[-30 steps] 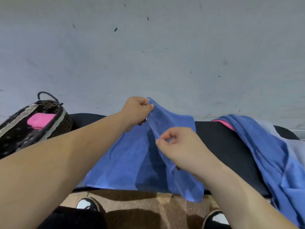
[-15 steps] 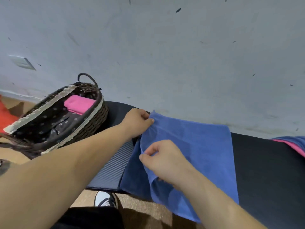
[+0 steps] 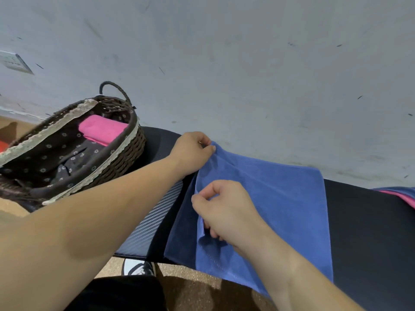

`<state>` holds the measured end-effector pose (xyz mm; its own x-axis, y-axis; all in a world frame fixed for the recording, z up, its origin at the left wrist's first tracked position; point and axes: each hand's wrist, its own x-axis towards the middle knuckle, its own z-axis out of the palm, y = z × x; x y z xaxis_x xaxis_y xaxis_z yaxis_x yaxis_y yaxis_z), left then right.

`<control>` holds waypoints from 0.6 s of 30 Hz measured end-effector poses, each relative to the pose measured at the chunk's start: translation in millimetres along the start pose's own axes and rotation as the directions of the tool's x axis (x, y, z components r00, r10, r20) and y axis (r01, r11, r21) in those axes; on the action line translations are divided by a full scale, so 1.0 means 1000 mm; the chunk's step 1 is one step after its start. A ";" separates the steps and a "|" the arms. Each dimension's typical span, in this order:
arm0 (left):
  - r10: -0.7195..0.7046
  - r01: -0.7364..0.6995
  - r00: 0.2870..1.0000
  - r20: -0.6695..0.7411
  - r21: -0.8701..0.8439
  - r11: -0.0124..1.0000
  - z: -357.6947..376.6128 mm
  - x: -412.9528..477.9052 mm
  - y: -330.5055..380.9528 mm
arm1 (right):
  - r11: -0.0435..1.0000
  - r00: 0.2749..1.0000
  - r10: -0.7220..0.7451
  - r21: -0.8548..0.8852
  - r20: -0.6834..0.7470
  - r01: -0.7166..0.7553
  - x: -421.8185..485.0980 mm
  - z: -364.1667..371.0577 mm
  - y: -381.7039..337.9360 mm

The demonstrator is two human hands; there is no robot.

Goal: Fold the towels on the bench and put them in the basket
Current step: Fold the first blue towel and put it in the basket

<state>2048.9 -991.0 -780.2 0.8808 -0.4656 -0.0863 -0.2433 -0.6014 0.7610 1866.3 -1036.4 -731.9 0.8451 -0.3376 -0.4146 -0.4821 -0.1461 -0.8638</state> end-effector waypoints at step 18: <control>-0.215 0.153 0.965 0.148 0.346 0.926 -0.048 -0.140 -0.026 | 0.767 0.967 -0.255 -0.611 -0.008 0.197 -0.016 -0.029 0.036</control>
<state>1951.6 -879.1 -756.4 0.8425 -0.4160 -0.3423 -0.2306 -0.8528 0.4686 1828.7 -1063.1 -748.0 0.9383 -0.2964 -0.1784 -0.3441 -0.7468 -0.5692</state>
